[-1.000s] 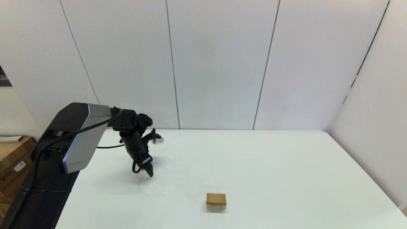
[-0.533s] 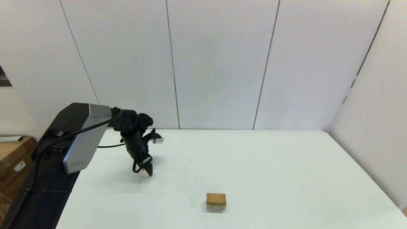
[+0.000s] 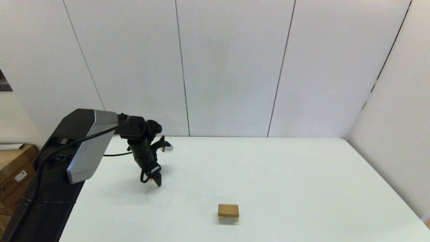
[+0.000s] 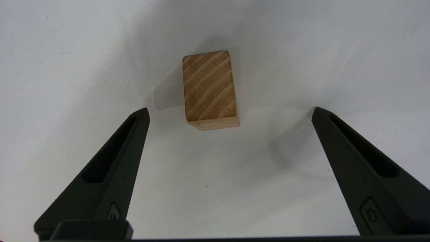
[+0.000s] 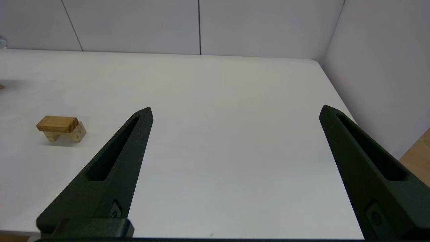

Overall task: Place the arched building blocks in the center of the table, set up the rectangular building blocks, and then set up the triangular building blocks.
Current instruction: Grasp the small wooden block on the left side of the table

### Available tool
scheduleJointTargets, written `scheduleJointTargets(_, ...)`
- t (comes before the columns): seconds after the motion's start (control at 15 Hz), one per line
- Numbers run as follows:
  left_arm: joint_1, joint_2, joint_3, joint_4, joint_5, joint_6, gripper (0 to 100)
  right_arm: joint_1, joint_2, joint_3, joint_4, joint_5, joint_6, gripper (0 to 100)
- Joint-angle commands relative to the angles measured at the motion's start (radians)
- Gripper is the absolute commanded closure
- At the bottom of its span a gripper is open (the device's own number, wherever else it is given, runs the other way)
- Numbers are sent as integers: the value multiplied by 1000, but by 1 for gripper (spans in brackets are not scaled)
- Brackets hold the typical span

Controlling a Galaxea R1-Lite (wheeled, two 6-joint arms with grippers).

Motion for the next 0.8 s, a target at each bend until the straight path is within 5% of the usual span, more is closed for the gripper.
scheduleJointTargets(0.07, -3, 2, 0, 4, -2, 4, 0, 0, 0, 0, 0, 1, 0, 0)
scheduleJointTargets(0.8, -5, 1, 0, 26, -3, 5, 0, 0, 0, 0, 0, 1, 0, 0)
